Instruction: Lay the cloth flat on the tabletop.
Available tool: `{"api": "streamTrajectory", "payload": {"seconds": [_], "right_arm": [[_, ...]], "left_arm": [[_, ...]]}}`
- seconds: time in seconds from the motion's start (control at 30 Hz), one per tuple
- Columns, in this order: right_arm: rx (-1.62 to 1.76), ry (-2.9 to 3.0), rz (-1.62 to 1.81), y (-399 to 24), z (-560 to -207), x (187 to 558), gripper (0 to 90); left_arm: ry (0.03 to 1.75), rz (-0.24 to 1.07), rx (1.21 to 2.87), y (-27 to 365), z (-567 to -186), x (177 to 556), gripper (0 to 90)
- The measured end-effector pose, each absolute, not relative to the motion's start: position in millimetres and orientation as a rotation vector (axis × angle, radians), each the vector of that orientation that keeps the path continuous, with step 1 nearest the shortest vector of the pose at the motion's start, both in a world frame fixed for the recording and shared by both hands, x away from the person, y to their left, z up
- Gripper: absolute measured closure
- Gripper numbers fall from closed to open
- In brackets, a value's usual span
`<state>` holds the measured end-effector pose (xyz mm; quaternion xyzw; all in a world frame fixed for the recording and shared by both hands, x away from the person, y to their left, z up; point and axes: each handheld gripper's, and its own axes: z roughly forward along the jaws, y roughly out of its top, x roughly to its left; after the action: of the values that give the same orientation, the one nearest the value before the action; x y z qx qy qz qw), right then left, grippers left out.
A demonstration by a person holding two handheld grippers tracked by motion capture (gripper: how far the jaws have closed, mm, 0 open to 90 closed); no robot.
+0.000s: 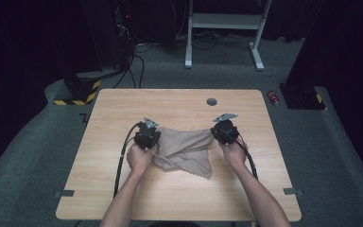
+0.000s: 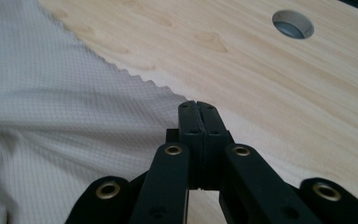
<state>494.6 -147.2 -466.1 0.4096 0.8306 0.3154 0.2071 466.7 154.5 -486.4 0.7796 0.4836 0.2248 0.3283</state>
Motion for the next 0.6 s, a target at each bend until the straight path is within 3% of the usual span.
{"api": "streamTrajectory", "payload": {"seconds": [0.07,0.13,0.17,0.27,0.4,0.6], "right_arm": [[1.15,2.313,0.857,-143,-469,501,89.8],[1.189,2.314,0.83,-142,-475,507,88.6],[1.205,2.316,0.82,-142,-478,509,85.2],[1.184,2.316,0.907,-143,-477,495,78.7],[1.103,2.355,1.0,-144,-472,471,77.2],[1.02,2.437,1.028,-142,-483,432,73.0]], "left_arm": [[1.291,0.596,2.047,155,-491,469,88.4],[1.316,0.596,2.03,157,-495,471,80.4],[1.318,0.578,2.008,158,-496,470,80.4],[1.269,0.564,2.008,158,-491,460,68.2],[1.223,0.512,2.012,156,-483,443,62.6],[1.151,0.465,2.093,151,-484,410,62.3]]}}
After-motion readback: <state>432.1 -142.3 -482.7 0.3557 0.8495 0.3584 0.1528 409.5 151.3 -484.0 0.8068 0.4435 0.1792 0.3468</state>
